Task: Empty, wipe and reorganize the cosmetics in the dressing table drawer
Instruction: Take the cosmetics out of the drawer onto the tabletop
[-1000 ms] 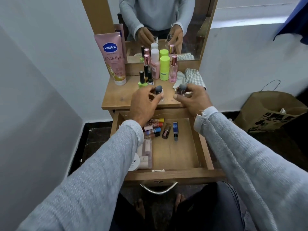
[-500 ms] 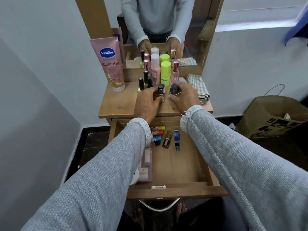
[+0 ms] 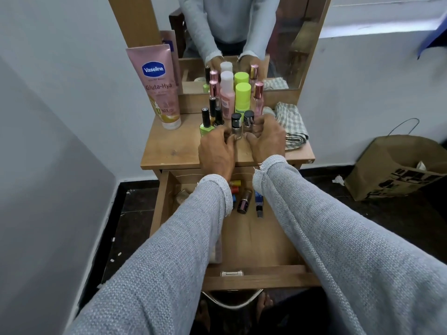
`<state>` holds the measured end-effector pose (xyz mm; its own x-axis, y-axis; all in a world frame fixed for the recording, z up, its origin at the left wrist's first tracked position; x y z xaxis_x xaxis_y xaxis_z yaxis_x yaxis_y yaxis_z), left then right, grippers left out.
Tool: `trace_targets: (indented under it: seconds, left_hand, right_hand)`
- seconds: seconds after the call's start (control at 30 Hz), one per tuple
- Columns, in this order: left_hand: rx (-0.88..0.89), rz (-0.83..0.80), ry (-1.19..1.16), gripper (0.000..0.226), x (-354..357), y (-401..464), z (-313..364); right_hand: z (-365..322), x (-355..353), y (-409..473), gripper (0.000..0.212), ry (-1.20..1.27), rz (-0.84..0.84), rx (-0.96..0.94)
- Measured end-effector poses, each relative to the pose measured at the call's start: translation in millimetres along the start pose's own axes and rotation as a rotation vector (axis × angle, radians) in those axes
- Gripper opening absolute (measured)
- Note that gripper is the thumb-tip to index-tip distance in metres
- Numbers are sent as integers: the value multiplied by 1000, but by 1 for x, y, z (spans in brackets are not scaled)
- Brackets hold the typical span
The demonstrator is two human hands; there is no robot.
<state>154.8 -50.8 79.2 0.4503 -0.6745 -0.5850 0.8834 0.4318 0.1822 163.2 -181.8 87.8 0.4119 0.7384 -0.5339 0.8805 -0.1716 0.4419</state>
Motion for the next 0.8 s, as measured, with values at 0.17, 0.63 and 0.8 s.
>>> trace_targets:
  seconds: [0.17,0.63,0.8]
  left_hand:
    - [-31,31,59,12,2,-3,4]
    - [49,34,74,19,7,-8,8]
    - [70,46,55,21,5,-10,7]
  right_hand:
    - [-1,1,-5,29,6,51,-29]
    - [0,7,-5,8,-132,2,-45]
    - [0,9,-6,8,-116,10,-57]
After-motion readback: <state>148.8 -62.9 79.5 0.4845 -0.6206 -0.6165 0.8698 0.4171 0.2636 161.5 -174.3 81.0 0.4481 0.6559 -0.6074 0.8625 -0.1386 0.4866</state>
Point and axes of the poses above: each hand's wrist, its own y-axis towards the middle knuckle, its own x-axis out of the palm, z = x × y, the point moved 5 cm from there along y, towards the middle knuckle, and after that the axes turned 14 degrees about -x, right-handed, at the moved point
